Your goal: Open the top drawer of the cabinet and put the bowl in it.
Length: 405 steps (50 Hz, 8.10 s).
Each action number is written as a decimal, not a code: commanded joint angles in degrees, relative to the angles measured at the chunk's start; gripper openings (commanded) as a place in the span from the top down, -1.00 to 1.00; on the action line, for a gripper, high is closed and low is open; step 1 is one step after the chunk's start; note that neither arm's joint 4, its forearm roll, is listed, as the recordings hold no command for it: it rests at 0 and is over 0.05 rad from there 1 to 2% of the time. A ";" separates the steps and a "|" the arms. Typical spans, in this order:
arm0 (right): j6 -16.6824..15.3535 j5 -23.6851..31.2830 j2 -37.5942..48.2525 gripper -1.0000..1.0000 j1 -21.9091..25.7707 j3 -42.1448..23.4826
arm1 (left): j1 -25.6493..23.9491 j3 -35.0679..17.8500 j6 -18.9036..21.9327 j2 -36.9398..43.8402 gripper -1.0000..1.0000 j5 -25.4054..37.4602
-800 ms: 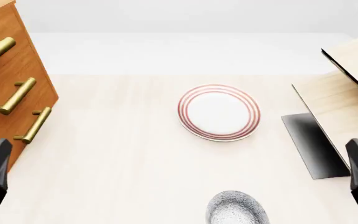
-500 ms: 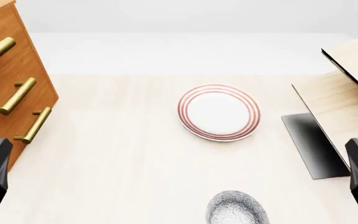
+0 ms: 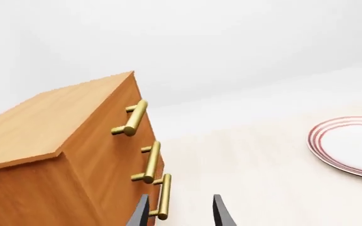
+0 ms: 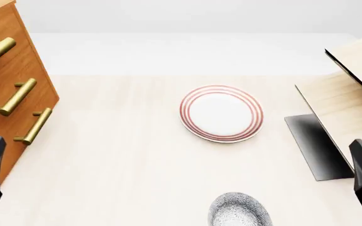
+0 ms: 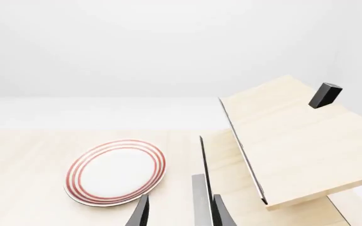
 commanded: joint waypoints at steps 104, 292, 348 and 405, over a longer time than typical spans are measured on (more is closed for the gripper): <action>0.02 0.06 -0.12 -1.00 -0.01 0.06 | 7.75 -17.77 67.95 61.15 -1.00 -38.53; 0.04 0.06 -0.14 -1.00 0.00 0.06 | -2.86 -17.86 72.10 70.41 1.00 -48.78; 0.03 0.06 -0.12 -1.00 0.00 0.06 | -8.07 -12.12 74.83 57.50 -1.00 -47.98; 0.03 0.06 -0.13 -1.00 0.01 0.06 | -3.17 -52.66 24.34 44.50 -1.00 19.56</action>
